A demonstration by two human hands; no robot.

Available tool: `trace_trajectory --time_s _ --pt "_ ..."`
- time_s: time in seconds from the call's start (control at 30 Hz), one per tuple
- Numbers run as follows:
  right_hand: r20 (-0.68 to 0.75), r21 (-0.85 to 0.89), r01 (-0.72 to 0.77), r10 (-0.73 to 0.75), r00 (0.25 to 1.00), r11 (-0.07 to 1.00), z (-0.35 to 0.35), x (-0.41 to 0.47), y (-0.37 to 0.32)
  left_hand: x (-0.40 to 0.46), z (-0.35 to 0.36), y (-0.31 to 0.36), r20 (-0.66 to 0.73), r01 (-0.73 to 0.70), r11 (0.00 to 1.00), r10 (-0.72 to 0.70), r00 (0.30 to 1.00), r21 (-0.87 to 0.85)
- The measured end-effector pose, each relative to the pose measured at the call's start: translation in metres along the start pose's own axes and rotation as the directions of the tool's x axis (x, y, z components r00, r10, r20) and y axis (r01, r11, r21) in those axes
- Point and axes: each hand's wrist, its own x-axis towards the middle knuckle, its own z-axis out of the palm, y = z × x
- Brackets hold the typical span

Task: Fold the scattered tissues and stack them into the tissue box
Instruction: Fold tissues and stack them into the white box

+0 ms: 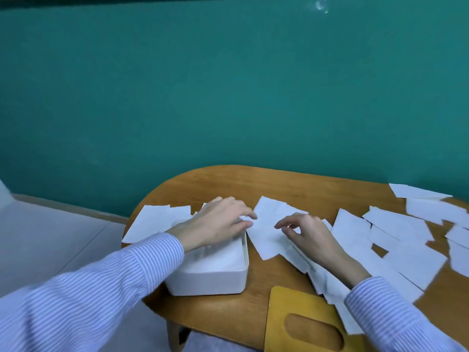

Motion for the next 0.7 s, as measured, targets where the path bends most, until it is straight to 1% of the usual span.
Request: trace_trajectory --time_s 0.1,0.17,0.23,0.3,0.33,0.37,0.47,0.53,0.6,0.63,0.7 --pt "0.057 -0.053 -0.03 0.033 0.998 0.998 0.009 0.001 0.018 0.038 0.003 -0.002 0.112 -0.03 0.999 0.033 0.993 -0.027" --pt "0.121 -0.085 -0.004 0.014 0.993 0.996 0.018 0.002 0.029 0.06 0.008 -0.008 0.186 -0.032 0.998 0.04 0.982 -0.048" --pt "0.205 -0.137 0.05 -0.021 0.978 0.989 0.026 0.002 0.038 0.077 0.015 -0.013 0.278 -0.03 0.998 0.044 0.959 -0.053" --pt "0.277 -0.237 0.142 -0.073 0.958 0.961 0.033 0.0 0.046 0.09 0.023 -0.015 0.36 -0.051 0.997 0.067 0.93 -0.052" --pt "0.277 -0.277 0.169 -0.09 0.957 0.946 0.036 -0.002 0.05 0.096 0.027 -0.015 0.404 -0.062 0.996 0.08 0.911 -0.058" --pt "0.256 -0.3 0.156 -0.079 0.964 0.941 0.037 -0.003 0.055 0.1 0.03 -0.014 0.457 -0.07 0.996 0.09 0.885 -0.06" --pt "0.146 -0.34 0.041 0.01 0.989 0.939 0.036 -0.004 0.074 0.111 0.035 -0.008 0.603 -0.088 0.996 0.087 0.793 -0.029" --pt "0.106 -0.336 -0.042 0.082 0.991 0.941 0.031 -0.004 0.084 0.114 0.035 -0.003 0.642 -0.125 0.991 0.12 0.758 -0.037" --pt "0.098 -0.281 -0.088 0.12 0.988 0.956 0.023 -0.005 0.091 0.117 0.037 0.004 0.641 -0.134 0.987 0.158 0.751 -0.086" --pt "0.102 -0.256 -0.104 0.134 0.986 0.961 0.02 -0.007 0.093 0.118 0.038 0.007 0.624 -0.12 0.986 0.164 0.764 -0.113" --pt "0.109 -0.235 -0.118 0.147 0.983 0.965 0.012 -0.009 0.096 0.124 0.044 0.011 0.564 -0.068 0.987 0.139 0.814 -0.144"
